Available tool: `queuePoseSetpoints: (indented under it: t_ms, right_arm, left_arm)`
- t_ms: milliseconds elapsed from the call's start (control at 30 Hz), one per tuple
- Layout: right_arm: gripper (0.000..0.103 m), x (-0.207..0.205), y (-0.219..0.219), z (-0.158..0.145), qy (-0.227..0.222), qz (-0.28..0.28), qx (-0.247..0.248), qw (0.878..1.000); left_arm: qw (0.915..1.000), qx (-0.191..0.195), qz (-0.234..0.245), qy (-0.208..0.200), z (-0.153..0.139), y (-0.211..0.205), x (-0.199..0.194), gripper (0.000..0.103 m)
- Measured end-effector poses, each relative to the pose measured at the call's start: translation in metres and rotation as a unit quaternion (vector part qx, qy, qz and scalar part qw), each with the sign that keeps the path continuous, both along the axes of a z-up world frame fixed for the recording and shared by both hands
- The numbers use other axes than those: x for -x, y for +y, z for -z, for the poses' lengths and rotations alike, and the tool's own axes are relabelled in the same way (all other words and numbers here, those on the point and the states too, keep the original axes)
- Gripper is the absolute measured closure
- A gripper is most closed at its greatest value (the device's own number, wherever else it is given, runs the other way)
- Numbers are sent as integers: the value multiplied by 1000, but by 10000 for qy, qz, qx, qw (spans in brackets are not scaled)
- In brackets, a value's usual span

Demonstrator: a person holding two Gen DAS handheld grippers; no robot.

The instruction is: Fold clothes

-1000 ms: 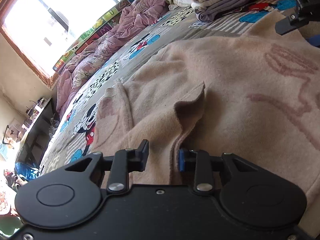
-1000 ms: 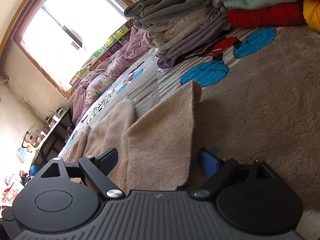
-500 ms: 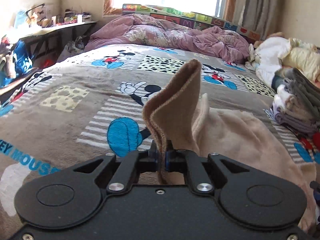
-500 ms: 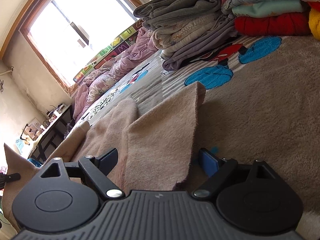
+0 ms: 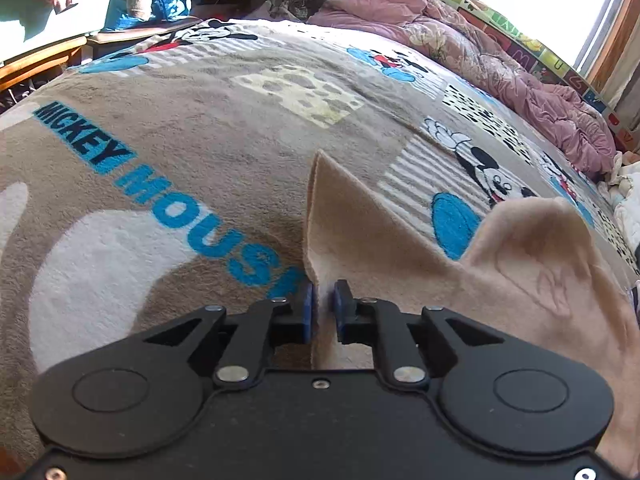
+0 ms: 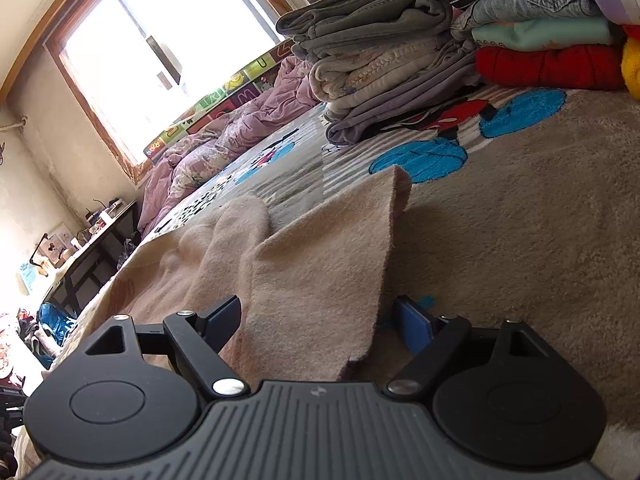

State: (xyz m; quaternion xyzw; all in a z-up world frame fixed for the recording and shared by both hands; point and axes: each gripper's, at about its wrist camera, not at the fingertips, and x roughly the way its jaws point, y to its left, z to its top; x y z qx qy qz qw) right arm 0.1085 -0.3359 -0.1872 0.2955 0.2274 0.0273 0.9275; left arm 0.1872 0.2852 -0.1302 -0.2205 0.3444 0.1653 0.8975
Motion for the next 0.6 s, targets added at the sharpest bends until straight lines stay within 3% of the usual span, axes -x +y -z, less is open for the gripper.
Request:
queuePoseSetpoints:
  t_ms: [67,233,400,467,533,600]
  right_arm:
    - [25,0,0,0,11,17,32,10000]
    - [34,-1,-7,1,31,106,-87,9999]
    - [43,-1,-8,-1,98,217,89,9997]
    - [45,-1,-5,-3,143,268,398,9987]
    - [45,0,-3,-5,223,427,736,9961]
    - [44,4,-4,-10,211,622,919,9936]
  left_arm:
    - [9995,-81,-293,60,-2,2,5,84]
    - [9985,196,-427,-288,-29,-15,40,83]
    - [9938,625,616,-687,-34,-73,70,69]
    - [9973,352,608,-195,-16,-89,66,56]
    - [9984,-4,465,324,2,-101,61,61]
    - [9981,-362,438,242,-9,-113,65,66]
